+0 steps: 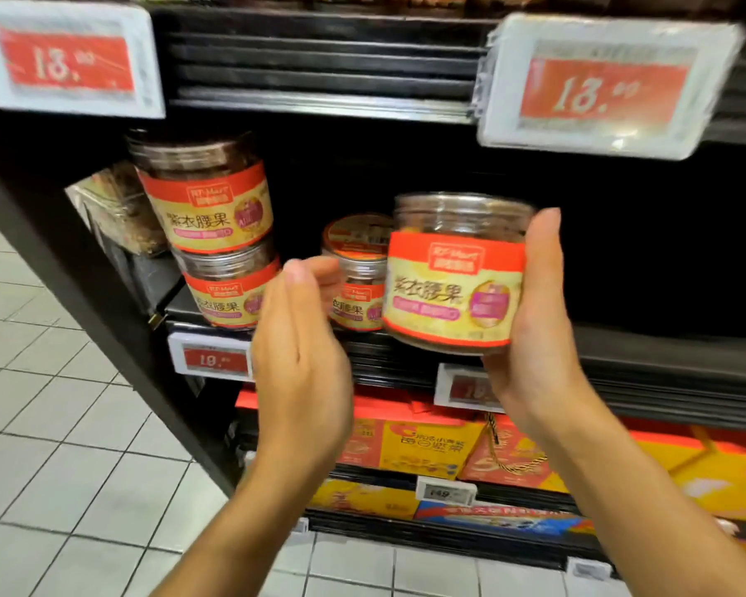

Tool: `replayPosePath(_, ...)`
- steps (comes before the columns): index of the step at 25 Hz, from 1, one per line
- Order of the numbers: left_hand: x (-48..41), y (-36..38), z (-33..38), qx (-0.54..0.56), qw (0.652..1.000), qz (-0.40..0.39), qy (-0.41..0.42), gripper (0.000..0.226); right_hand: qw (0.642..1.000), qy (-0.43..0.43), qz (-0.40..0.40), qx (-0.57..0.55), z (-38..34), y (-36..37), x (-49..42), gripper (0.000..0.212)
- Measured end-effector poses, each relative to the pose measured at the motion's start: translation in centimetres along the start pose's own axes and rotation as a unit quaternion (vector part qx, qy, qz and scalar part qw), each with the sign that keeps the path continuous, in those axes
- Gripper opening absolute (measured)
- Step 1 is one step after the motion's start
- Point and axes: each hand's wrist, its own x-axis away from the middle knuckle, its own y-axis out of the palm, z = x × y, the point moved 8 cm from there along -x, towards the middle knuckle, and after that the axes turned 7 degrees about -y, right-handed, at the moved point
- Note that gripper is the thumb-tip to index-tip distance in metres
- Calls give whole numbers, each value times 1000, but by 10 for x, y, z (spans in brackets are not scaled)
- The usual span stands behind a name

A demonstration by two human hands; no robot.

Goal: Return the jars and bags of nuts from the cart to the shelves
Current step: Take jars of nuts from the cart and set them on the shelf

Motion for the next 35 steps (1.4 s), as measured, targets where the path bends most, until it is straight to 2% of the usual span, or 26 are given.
replayPosePath(2, 6, 29, 8, 71, 989, -89, -96, 61, 999, 9, -45, 26, -5, 16, 6, 59)
replayPosePath(4, 8, 42, 20, 79, 982, -106, -133, 66, 995, -3, -69, 77, -13, 23, 9, 68)
replayPosePath(6, 2, 34, 26, 107, 984, -62, -127, 60, 983, -29, -88, 159, -17, 23, 13, 78)
replayPosePath(7, 0, 25, 26, 127, 984, -32, -120, 56, 982, -44, -71, 168, -20, 17, 19, 74)
replayPosePath(9, -5, 12, 26, 144, 984, 18, -99, 60, 987, -103, -38, 115, -30, 8, 34, 50)
replayPosePath(12, -12, 4, 28, 101, 990, 68, -75, 63, 988, -130, -77, 37, -34, 16, 42, 38)
replayPosePath(14, -21, 7, 33, 115, 992, 42, -40, 51, 988, -124, -92, 12, -35, 18, 27, 37)
replayPosePath(17, -39, 7, 36, 107, 994, -5, 5, 48, 987, -118, -109, 6, -33, 21, 2, 38)
replayPosePath(19, -52, 9, 32, 147, 988, -39, -11, 49, 987, -121, -101, -19, -30, 22, -10, 38)
replayPosePath(21, -62, 14, 26, 129, 988, -83, -29, 61, 987, -120, -96, -48, -27, 26, -24, 37)
replayPosePath(23, -69, 17, 13, 89, 989, -101, -60, 68, 987, -122, -97, -36, -24, 30, -35, 28)
replayPosePath(26, -68, 20, -7, 79, 983, -134, -102, 66, 991, -104, -80, 21, -9, 27, -46, 32)
replayPosePath(28, -63, 22, -11, 71, 980, -156, -102, 62, 993, -87, -68, 47, 1, 23, -48, 35)
replayPosePath(32, -56, 18, -20, 29, 982, -169, -79, 66, 993, -56, -70, 81, 22, 21, -40, 20)
replayPosePath(35, -55, 15, -25, 28, 981, -173, -80, 64, 994, -48, -70, 71, 34, 20, -38, 23)
